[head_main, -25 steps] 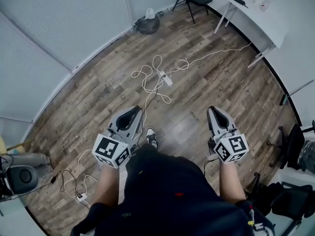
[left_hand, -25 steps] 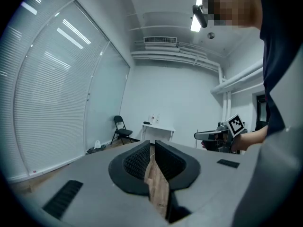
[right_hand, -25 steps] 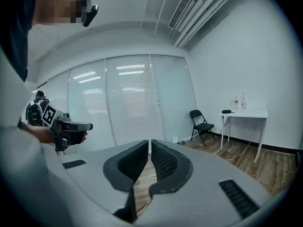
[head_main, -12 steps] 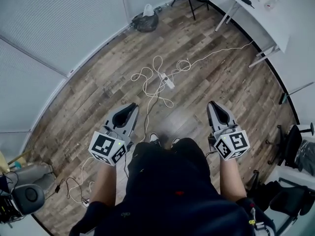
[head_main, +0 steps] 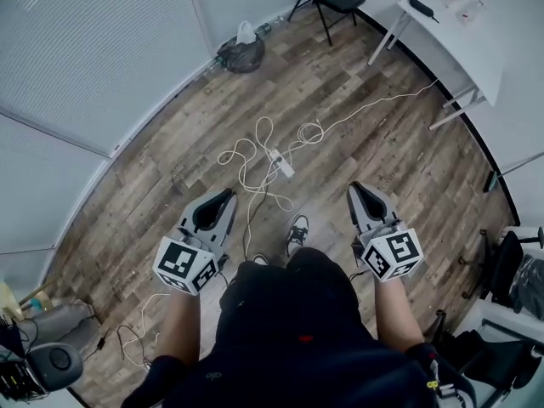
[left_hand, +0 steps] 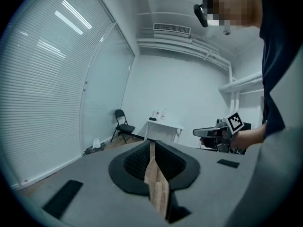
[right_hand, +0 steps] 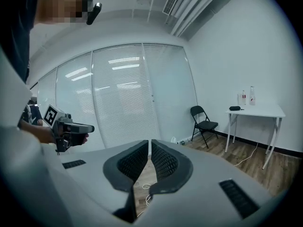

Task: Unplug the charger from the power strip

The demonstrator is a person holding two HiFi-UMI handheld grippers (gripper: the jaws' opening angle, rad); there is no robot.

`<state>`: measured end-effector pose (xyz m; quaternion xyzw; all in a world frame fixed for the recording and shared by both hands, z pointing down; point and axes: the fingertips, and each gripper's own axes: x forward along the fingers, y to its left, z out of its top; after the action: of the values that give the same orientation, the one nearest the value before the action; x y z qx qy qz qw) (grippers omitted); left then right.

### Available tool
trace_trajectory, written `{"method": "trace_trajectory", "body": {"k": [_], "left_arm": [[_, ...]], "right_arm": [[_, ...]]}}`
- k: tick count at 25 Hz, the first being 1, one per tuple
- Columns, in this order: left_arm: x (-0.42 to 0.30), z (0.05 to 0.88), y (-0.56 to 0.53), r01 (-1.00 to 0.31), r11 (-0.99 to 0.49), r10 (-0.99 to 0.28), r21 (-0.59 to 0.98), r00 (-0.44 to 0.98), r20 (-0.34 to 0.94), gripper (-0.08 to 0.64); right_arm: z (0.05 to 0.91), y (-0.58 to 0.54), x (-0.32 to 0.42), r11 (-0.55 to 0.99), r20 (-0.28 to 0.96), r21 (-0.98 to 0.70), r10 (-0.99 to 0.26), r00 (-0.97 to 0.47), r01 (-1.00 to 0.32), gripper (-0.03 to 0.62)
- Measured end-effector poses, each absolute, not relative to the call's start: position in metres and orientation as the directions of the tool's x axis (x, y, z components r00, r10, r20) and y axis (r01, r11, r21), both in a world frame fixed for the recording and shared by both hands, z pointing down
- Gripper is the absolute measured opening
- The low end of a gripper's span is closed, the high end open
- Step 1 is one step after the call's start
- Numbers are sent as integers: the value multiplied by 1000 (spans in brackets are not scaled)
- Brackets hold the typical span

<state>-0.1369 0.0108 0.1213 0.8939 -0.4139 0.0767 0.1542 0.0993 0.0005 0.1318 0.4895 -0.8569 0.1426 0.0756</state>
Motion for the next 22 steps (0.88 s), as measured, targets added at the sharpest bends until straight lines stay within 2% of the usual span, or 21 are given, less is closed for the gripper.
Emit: {"method": "trace_trajectory", "body": {"k": [5,11,16,22], "left_arm": [[-92,124,-57,-785,-591,-737,184,619,271,49],[-65,160,-118,-798,-575,-735,180,600,316,49],[-61,218,-167,-784,-593,-699,185,615,366,51],[-72,326,-217,-764,-623,-647,167,623,439,49]], "right_arm": [[144,-62,140,502,274,-183,-799,-535,-845,35],[193,-128,152,516,316,-195,-772,-551,-834,35],[254,-173,141,509,372,-184,-756,-539,-841,37],[364,-215,132,454,433,-200,-754,-494,-868,37]]}}
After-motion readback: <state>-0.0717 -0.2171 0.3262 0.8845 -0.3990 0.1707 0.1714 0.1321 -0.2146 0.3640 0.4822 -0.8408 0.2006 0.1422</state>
